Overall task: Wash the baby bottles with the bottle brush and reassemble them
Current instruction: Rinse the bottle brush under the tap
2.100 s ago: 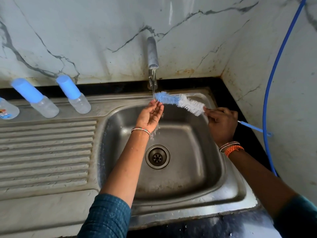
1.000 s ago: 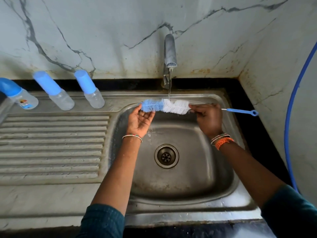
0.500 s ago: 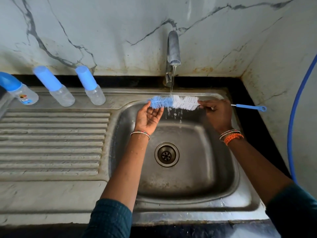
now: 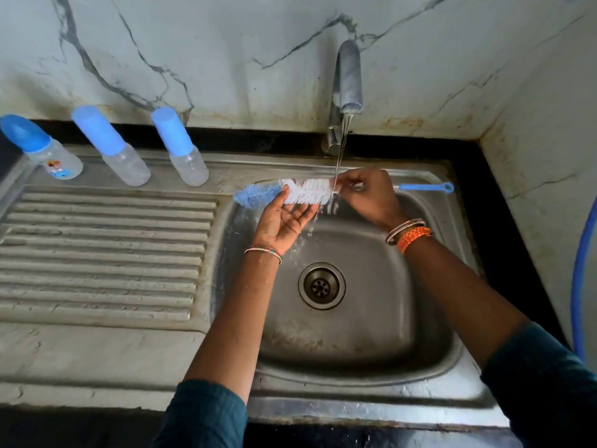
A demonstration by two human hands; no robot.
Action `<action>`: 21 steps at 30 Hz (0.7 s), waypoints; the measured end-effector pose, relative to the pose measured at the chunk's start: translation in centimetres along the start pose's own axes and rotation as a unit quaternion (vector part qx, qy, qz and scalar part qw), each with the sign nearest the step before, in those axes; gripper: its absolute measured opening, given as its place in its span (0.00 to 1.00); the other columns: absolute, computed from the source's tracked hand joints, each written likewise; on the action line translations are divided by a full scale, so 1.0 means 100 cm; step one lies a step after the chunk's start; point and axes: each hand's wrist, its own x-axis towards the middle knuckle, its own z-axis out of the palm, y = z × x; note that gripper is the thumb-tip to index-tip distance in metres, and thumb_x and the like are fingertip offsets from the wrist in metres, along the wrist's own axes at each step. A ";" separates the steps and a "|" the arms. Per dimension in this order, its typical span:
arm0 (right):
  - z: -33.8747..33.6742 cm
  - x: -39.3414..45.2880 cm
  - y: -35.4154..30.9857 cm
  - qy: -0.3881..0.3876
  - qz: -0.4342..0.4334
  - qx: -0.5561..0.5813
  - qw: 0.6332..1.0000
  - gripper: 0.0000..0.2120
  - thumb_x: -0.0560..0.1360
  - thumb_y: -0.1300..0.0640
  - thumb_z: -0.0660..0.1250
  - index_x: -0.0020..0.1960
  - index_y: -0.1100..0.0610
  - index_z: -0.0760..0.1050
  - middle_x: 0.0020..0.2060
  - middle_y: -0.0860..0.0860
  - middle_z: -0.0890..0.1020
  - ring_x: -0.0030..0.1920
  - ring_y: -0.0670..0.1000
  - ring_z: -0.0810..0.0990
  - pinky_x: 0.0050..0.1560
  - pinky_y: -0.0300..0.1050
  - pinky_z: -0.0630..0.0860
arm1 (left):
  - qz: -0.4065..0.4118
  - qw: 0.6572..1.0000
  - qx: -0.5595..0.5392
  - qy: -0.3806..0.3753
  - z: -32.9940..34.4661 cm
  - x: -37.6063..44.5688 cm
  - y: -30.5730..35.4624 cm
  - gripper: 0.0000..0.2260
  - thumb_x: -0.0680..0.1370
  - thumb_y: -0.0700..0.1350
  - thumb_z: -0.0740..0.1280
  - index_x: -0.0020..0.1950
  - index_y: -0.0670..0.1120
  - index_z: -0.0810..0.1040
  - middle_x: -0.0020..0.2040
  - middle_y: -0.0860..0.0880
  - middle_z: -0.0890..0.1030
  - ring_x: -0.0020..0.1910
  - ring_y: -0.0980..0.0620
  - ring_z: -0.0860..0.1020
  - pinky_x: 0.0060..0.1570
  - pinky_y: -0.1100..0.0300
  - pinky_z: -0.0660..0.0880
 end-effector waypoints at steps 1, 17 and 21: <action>-0.004 0.006 0.004 -0.011 0.027 0.040 0.999 0.08 0.72 0.63 0.71 0.48 0.54 0.83 0.43 0.50 0.85 0.39 0.34 0.79 0.49 0.39 0.76 | -0.004 1.000 0.005 0.004 0.001 0.003 -0.001 0.04 0.79 0.41 0.63 0.47 0.41 0.75 0.44 0.42 0.82 0.49 0.45 0.78 0.52 0.44 0.76; 0.000 0.098 0.001 0.008 0.162 -0.016 0.987 0.16 0.76 0.47 0.67 0.45 0.61 0.75 0.35 0.55 0.79 0.28 0.50 0.79 0.33 0.47 0.76 | -0.018 0.999 0.014 0.027 -0.015 0.007 -0.001 0.05 0.78 0.42 0.63 0.48 0.40 0.75 0.46 0.41 0.83 0.47 0.44 0.83 0.50 0.48 0.79; -0.041 0.027 -0.013 -0.212 0.129 -0.094 0.964 0.09 0.79 0.59 0.61 0.57 0.54 0.77 0.42 0.52 0.81 0.35 0.52 0.79 0.43 0.52 0.79 | -0.011 0.999 0.020 0.029 -0.002 0.003 0.000 0.04 0.79 0.40 0.63 0.48 0.40 0.74 0.49 0.40 0.80 0.50 0.43 0.80 0.48 0.49 0.80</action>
